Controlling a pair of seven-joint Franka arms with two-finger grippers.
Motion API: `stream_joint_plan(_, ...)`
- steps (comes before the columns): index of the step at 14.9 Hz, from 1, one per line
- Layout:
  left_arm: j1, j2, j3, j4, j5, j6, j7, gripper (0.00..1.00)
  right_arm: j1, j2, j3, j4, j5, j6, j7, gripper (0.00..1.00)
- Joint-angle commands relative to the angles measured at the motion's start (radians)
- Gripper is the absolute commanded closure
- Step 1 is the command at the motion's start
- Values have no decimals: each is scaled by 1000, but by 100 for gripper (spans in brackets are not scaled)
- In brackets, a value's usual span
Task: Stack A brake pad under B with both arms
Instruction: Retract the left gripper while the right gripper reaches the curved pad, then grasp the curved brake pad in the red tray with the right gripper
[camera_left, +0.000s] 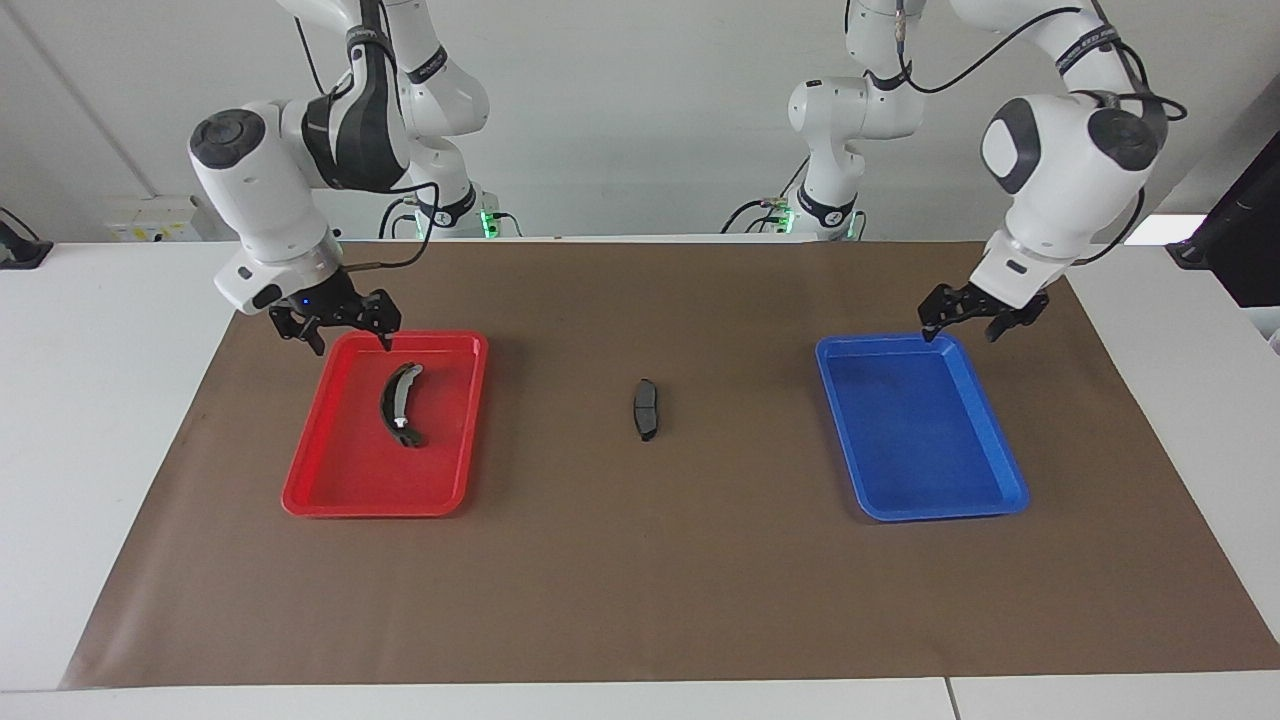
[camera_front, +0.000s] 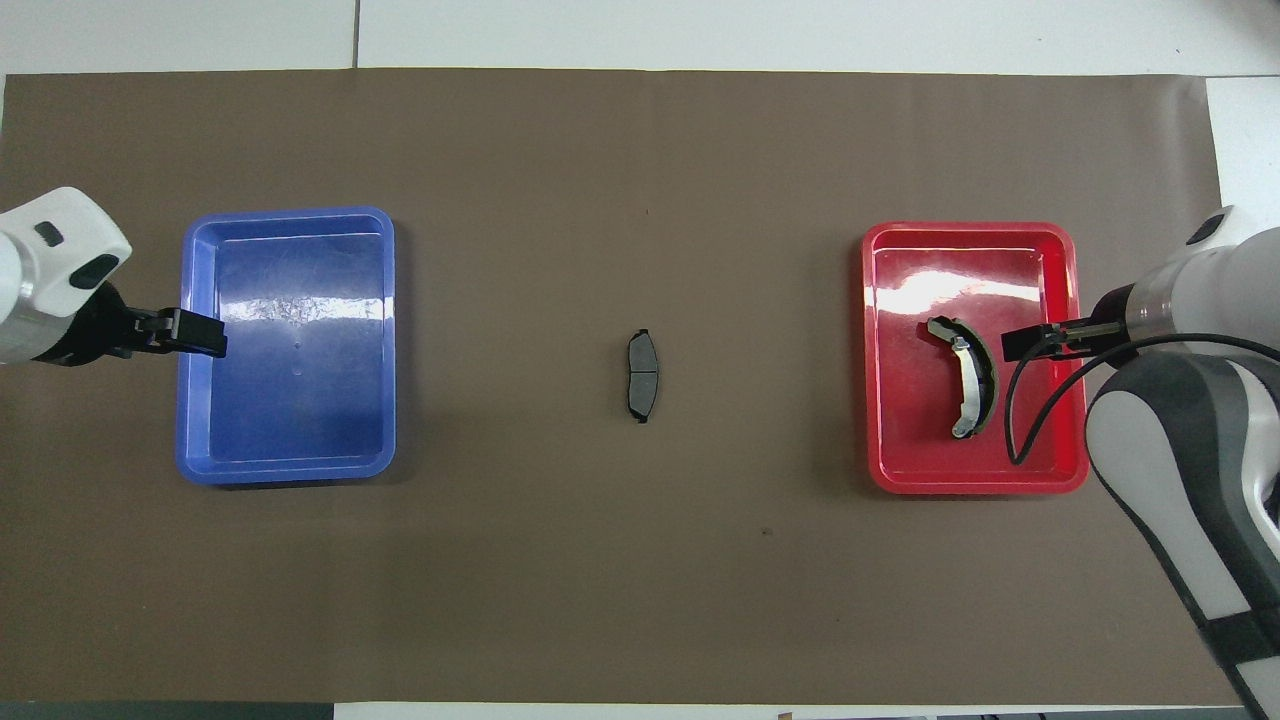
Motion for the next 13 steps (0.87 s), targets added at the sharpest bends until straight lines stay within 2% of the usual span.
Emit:
stream_joint_plan(1,64,37,-10,190,10,-163,84,0,-37,20,2,-150,24,216,-102,0)
stream_joint_plan(3,64,71,-10,288,10,-225,87,0,-36,54,2,-204,24,316,-105,0)
stream_joint_plan(6,64,72,-10,319,10,-240,86,0,-36,89,2,-206,24,333,-108,0)
stream_joint_plan(11,47,33,-15,235,10,-227,47,0,-17,146,5,-205,26,377,-106,0)
stream_joint_plan(13,47,28,-16,230,10,-224,47,0,3,181,8,-205,26,431,-105,0)
